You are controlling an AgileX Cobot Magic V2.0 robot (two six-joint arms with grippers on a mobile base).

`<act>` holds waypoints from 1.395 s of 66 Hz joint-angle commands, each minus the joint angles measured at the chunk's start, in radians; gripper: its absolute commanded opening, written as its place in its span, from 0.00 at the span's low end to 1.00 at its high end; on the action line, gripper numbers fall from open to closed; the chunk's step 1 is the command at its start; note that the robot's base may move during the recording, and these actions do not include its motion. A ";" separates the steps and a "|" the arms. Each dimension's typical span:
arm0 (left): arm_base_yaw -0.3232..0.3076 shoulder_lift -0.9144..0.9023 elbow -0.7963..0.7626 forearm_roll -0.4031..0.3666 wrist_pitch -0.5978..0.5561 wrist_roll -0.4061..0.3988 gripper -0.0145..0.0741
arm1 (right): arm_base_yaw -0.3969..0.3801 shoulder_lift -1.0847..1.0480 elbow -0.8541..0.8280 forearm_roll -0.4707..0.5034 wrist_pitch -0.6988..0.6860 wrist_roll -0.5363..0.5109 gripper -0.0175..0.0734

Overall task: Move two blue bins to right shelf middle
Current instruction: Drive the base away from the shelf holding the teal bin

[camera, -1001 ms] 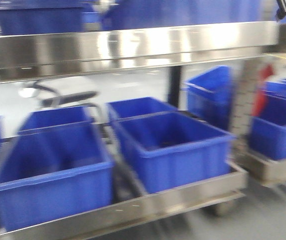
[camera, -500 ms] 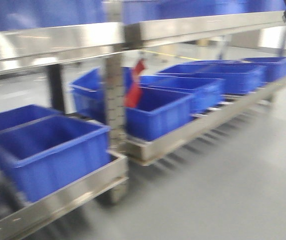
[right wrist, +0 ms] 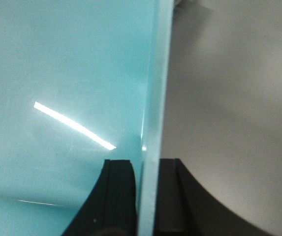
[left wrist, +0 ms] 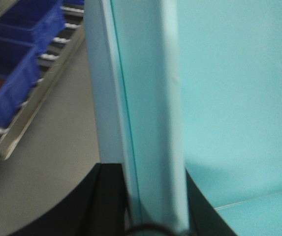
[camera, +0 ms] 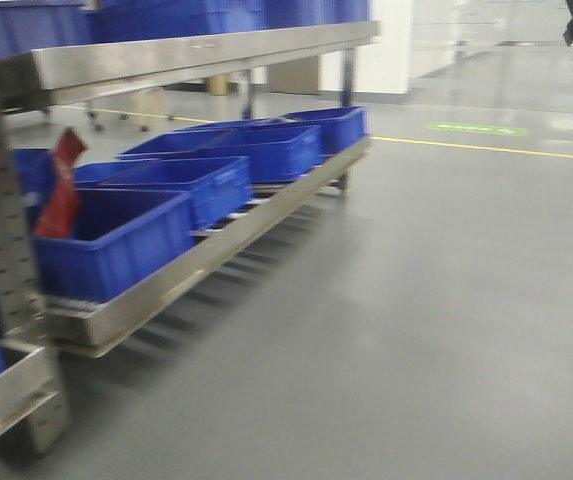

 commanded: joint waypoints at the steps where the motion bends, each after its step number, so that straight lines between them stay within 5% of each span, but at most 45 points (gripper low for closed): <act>1: 0.000 -0.021 -0.020 -0.027 -0.110 0.007 0.04 | -0.001 -0.017 -0.014 -0.005 -0.058 -0.012 0.01; 92: 0.000 -0.021 -0.020 -0.027 -0.110 0.007 0.04 | -0.001 -0.017 -0.014 -0.005 -0.058 -0.012 0.01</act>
